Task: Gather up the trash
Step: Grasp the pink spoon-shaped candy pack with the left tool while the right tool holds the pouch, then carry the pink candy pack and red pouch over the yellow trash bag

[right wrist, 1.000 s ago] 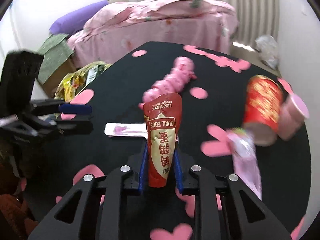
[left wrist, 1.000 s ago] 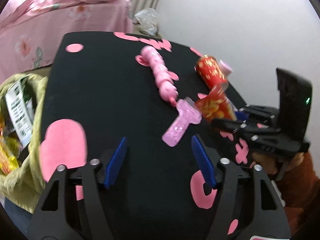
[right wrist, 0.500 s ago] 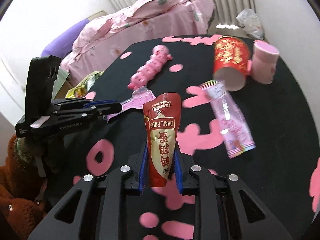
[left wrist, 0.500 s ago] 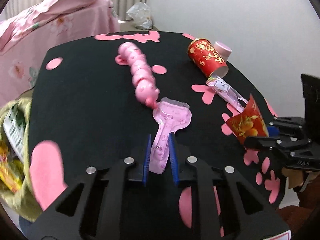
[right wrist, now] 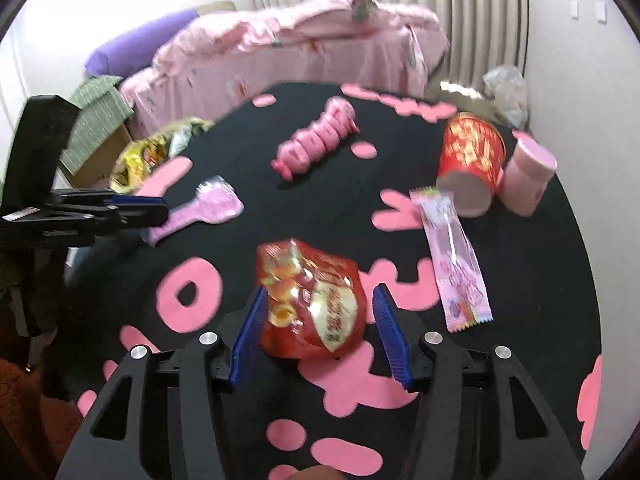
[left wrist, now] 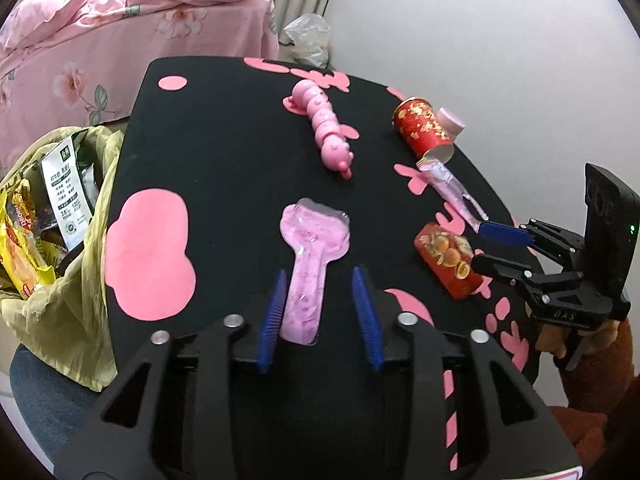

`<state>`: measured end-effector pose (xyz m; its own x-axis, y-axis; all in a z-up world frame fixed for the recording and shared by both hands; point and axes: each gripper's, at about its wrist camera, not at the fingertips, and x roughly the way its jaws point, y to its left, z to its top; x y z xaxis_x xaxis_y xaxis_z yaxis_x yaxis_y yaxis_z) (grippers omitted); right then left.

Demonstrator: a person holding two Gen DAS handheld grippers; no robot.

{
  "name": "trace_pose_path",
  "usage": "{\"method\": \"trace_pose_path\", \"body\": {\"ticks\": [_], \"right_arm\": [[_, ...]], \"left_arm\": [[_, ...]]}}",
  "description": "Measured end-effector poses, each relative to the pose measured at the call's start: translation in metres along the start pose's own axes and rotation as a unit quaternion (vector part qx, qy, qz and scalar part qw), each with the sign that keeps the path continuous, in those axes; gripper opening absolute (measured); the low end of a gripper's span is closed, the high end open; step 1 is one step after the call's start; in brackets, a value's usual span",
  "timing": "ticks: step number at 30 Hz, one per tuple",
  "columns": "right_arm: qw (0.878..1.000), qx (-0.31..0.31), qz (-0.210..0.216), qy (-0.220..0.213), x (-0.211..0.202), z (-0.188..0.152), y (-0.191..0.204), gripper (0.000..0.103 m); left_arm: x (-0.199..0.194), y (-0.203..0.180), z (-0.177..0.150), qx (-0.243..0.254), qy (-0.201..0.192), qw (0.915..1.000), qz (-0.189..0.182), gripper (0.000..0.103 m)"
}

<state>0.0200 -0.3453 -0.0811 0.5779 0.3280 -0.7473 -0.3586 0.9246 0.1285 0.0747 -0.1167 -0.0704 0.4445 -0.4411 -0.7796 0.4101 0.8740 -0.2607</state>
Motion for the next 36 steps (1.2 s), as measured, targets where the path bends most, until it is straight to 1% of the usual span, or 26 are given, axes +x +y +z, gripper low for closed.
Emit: {"method": "trace_pose_path", "body": {"ticks": [2, 4, 6, 7, 8, 10, 12, 13, 16, 19, 21, 24, 27, 28, 29, 33, 35, 36], "right_arm": [[1.000, -0.013, 0.001, 0.007, 0.007, 0.000, 0.004, 0.051], [0.999, -0.017, -0.004, 0.028, 0.022, -0.002, 0.003, 0.051], [0.999, -0.006, 0.003, 0.036, 0.031, -0.004, -0.001, 0.051], [0.999, 0.001, 0.013, 0.032, 0.030, -0.005, -0.002, 0.046], [0.999, 0.001, 0.018, 0.031, 0.030, -0.005, -0.001, 0.034], [0.999, -0.003, 0.031, 0.026, 0.027, -0.006, 0.003, 0.028], [1.000, -0.018, 0.013, 0.020, 0.023, -0.005, 0.009, 0.023], [1.000, -0.025, 0.004, 0.017, 0.021, -0.004, 0.011, 0.022], [1.000, -0.023, -0.005, 0.008, 0.015, 0.000, 0.010, 0.020], [1.000, -0.011, -0.014, -0.001, 0.010, 0.004, 0.005, 0.020], [1.000, -0.007, -0.015, -0.002, 0.009, 0.004, 0.003, 0.020], [1.000, -0.006, -0.015, 0.000, 0.010, 0.002, 0.003, 0.020], [1.000, -0.007, -0.021, 0.001, 0.011, 0.002, 0.002, 0.020], [1.000, -0.006, -0.020, 0.000, 0.011, 0.002, 0.002, 0.020], [1.000, -0.004, -0.019, -0.001, 0.010, 0.003, 0.002, 0.020], [1.000, -0.004, -0.018, -0.012, 0.006, 0.011, 0.004, 0.020], [1.000, -0.010, -0.018, -0.020, 0.001, 0.017, 0.008, 0.020], [0.999, -0.016, -0.020, -0.025, -0.001, 0.021, 0.012, 0.020]], "left_arm": [[0.000, -0.001, 0.001, 0.002, -0.002, 1.0000, 0.002, 0.041], [-0.001, 0.000, 0.001, 0.003, -0.003, 1.0000, 0.006, 0.042], [-0.002, 0.003, 0.001, -0.001, -0.004, 1.0000, 0.008, 0.042], [-0.002, 0.005, 0.001, -0.003, -0.005, 0.9999, 0.009, 0.043], [-0.003, 0.007, 0.002, -0.005, -0.006, 0.9999, 0.009, 0.043], [-0.002, 0.009, 0.003, -0.008, -0.005, 0.9999, 0.009, 0.044], [0.001, 0.008, 0.004, -0.006, -0.003, 0.9999, 0.009, 0.045], [0.002, 0.006, 0.004, -0.004, -0.003, 0.9999, 0.010, 0.047], [0.006, -0.005, 0.009, 0.018, -0.002, 0.9996, 0.020, 0.048], [0.017, -0.016, 0.020, 0.053, -0.001, 0.9974, 0.048, 0.049], [0.031, -0.022, 0.028, 0.073, 0.016, 0.9946, 0.072, 0.049], [0.048, -0.025, 0.033, 0.088, 0.037, 0.9907, 0.096, 0.049], [0.049, -0.025, 0.035, 0.092, 0.038, 0.9904, 0.096, 0.049], [0.048, -0.025, 0.036, 0.090, 0.035, 0.9911, 0.092, 0.045], [0.045, -0.025, 0.037, 0.089, 0.031, 0.9917, 0.088, 0.038], [0.025, -0.020, 0.040, 0.073, 0.002, 0.9948, 0.071, 0.029], [0.012, -0.015, 0.041, 0.064, -0.015, 0.9956, 0.066, 0.021], [0.006, -0.011, 0.041, 0.059, -0.024, 0.9959, 0.065, 0.020]]}}
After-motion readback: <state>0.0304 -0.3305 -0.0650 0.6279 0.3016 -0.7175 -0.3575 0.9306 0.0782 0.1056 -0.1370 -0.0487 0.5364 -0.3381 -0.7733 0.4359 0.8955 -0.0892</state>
